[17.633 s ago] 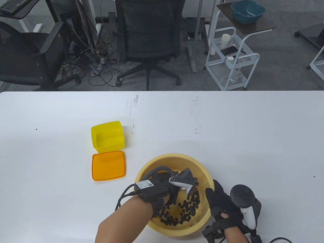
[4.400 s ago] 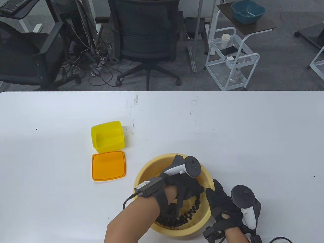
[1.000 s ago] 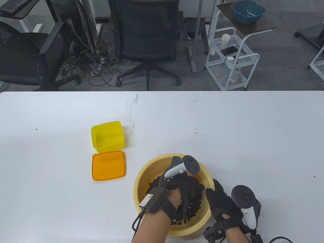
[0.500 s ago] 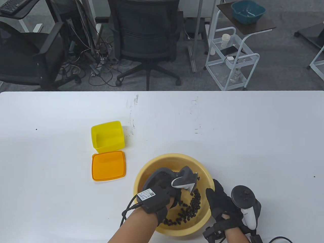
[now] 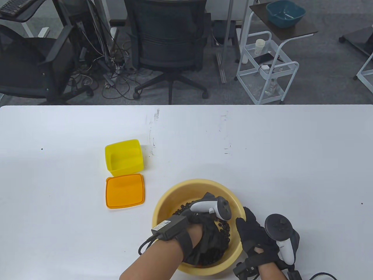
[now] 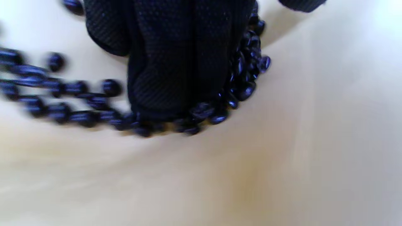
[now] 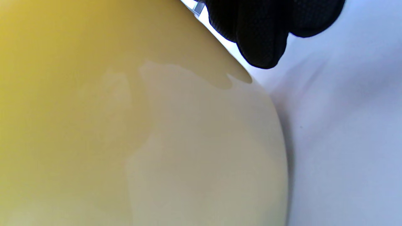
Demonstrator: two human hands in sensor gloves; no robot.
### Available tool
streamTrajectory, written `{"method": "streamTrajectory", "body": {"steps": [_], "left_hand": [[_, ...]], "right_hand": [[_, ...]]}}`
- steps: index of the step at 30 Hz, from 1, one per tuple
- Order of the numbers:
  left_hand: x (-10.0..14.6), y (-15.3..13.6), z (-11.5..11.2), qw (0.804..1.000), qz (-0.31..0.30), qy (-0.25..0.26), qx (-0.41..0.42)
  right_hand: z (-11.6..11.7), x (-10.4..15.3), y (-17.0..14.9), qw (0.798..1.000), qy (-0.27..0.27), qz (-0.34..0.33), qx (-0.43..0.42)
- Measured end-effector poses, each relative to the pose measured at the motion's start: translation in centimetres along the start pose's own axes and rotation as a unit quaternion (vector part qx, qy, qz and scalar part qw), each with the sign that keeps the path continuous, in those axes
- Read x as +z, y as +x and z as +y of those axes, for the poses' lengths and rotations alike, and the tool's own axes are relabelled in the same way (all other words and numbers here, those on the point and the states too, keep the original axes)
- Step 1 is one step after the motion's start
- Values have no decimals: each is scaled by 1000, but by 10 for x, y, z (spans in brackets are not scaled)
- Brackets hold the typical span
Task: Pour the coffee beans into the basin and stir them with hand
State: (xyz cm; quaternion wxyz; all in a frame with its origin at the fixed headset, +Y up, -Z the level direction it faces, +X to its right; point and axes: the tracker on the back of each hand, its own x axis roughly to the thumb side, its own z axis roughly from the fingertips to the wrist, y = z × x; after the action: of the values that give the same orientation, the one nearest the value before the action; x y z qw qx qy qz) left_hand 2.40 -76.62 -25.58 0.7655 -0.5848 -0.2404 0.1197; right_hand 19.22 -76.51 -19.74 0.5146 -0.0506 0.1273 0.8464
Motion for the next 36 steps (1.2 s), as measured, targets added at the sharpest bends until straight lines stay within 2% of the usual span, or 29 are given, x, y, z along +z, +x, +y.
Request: {"method": "streamTrajectory", "body": {"steps": [2,3,4,5,9,13,16,22,24,26,28,30,33,36], "left_hand": [[1,5,6,998,-23,62,20],[3,7,9,993,-25,111,15],[5,10,12,985,-30,169,-3],[7,13,14,980,-18,197,-32],[9,22,12,958,20,258,-125],[9,32,7,918,78,291,-257],[10,30,8,887,128,288,-337],[15,12,22,888,237,237,-316],[16,4,25,880,283,217,-314],[16,-6,25,874,328,165,-317],[16,-12,22,874,351,106,-319],[15,-13,19,875,360,70,-316],[13,-13,18,890,346,38,-294],[6,-17,11,942,263,-23,-207]], "right_hand": [[0,0,0,1000,0,0,0],[0,0,0,1000,0,1,0],[0,0,0,1000,0,1,-1],[0,0,0,1000,1,1,-2],[0,0,0,1000,0,-1,-1],[0,0,-1,1000,3,-2,-7],[0,0,-1,1000,1,-1,-6],[0,0,-1,1000,-1,-2,-6],[0,0,-1,1000,-1,-2,-6],[0,0,-1,1000,-2,-3,-3],[0,0,-1,1000,-2,-3,-3],[0,0,-1,1000,0,-4,-6],[0,0,-1,1000,0,-3,-6],[0,0,-1,1000,1,-3,-6]]}}
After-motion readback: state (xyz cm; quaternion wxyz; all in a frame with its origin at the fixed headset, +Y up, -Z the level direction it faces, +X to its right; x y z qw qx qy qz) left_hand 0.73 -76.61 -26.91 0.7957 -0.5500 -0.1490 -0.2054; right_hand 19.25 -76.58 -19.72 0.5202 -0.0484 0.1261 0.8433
